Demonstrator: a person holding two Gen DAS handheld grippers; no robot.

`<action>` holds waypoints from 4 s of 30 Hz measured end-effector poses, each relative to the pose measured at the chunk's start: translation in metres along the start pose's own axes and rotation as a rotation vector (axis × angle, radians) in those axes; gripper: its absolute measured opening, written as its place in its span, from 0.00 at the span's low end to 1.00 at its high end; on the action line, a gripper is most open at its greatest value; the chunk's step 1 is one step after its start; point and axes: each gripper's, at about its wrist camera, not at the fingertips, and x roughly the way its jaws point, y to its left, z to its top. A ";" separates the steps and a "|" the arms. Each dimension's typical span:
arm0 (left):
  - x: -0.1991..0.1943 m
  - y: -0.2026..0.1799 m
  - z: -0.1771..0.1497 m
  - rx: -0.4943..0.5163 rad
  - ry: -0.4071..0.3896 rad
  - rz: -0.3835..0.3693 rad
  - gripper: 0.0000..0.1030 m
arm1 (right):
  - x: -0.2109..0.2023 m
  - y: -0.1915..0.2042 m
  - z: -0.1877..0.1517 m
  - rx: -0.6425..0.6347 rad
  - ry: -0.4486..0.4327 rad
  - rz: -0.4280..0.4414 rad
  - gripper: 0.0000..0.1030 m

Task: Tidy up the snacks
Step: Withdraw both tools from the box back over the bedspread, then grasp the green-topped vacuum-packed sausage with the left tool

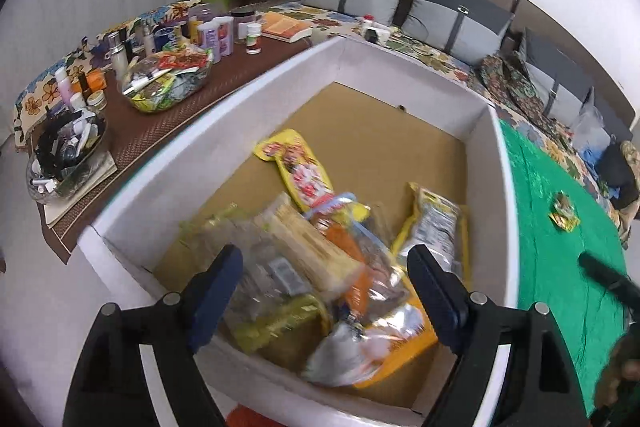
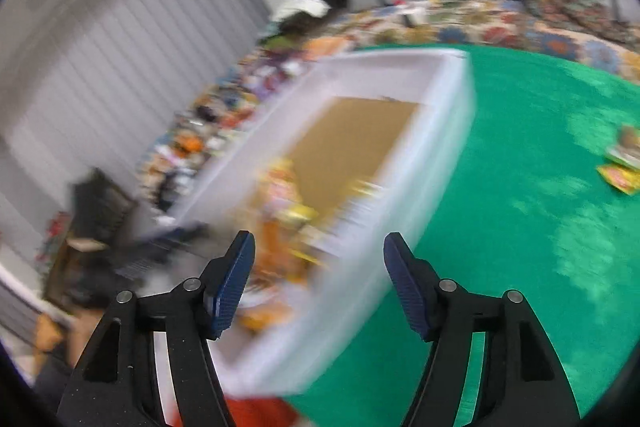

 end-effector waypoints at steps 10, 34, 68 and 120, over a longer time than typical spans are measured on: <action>-0.020 -0.178 -0.037 0.233 0.008 -0.247 0.98 | -0.082 -0.216 -0.132 0.051 0.092 -0.606 0.68; 0.128 -0.360 -0.128 0.518 0.103 -0.189 1.00 | -0.163 -0.307 -0.176 0.275 -0.060 -0.775 0.86; 0.131 -0.359 -0.128 0.521 0.097 -0.196 1.00 | -0.163 -0.306 -0.176 0.275 -0.060 -0.776 0.87; 0.145 -0.338 -0.100 0.558 0.126 -0.188 0.97 | -0.164 -0.305 -0.176 0.274 -0.059 -0.776 0.87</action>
